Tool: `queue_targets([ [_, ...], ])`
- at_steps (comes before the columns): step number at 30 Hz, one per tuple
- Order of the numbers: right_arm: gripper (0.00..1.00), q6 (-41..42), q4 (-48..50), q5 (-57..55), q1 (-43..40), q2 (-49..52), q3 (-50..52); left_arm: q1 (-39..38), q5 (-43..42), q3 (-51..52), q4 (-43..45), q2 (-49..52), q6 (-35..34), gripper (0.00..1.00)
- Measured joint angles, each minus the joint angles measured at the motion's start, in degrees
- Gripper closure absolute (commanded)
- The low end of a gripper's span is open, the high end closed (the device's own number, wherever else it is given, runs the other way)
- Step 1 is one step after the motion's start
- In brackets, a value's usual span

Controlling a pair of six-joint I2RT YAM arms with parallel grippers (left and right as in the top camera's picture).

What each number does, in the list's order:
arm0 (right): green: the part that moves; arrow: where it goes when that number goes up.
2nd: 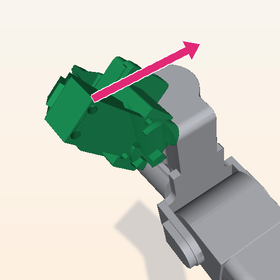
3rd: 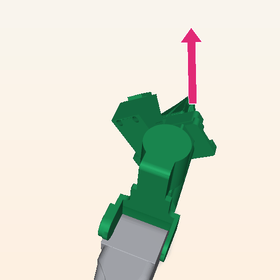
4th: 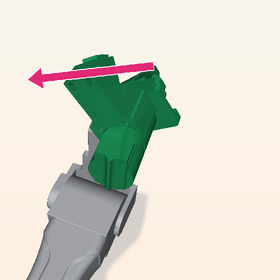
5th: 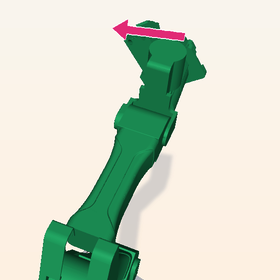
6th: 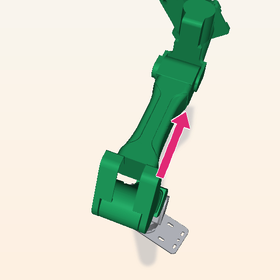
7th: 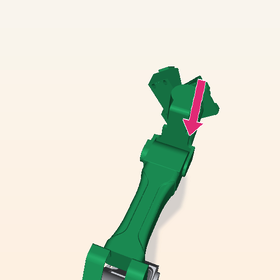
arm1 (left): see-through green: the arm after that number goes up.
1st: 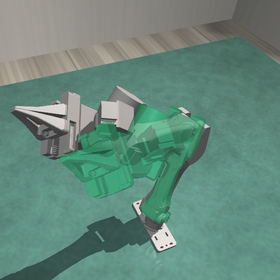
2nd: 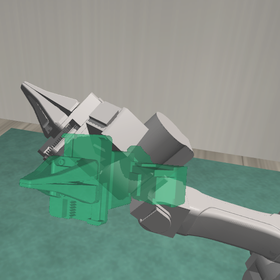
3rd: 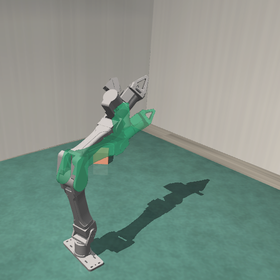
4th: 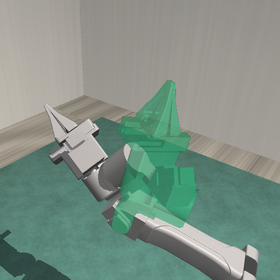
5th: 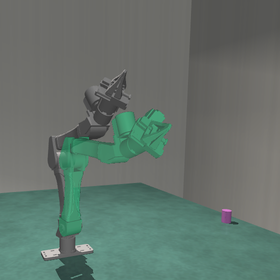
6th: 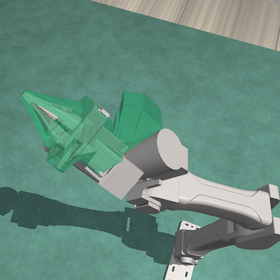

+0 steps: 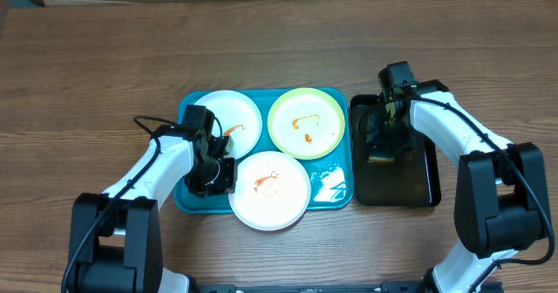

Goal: Clean dirty plates on tray and stack at the side
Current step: 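Grasp the green sponge in the black tray with the right gripper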

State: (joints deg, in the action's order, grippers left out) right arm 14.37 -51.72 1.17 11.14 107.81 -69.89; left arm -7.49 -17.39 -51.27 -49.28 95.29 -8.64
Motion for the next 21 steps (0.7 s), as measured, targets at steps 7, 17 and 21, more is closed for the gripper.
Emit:
queue_targets([
  [7,0.89,0.42,0.2,-0.07,0.0,0.0,0.74,0.0,0.0,0.0,-0.02,0.0,0.0,0.96],
  [17,0.96,3.52,2.64,-0.15,0.0,-0.72,3.89,0.0,0.0,0.0,-0.04,0.0,0.0,0.96],
  [21,0.96,4.04,-1.25,-0.17,0.0,-0.72,3.04,0.0,0.0,0.0,-0.04,0.0,0.0,0.96],
])
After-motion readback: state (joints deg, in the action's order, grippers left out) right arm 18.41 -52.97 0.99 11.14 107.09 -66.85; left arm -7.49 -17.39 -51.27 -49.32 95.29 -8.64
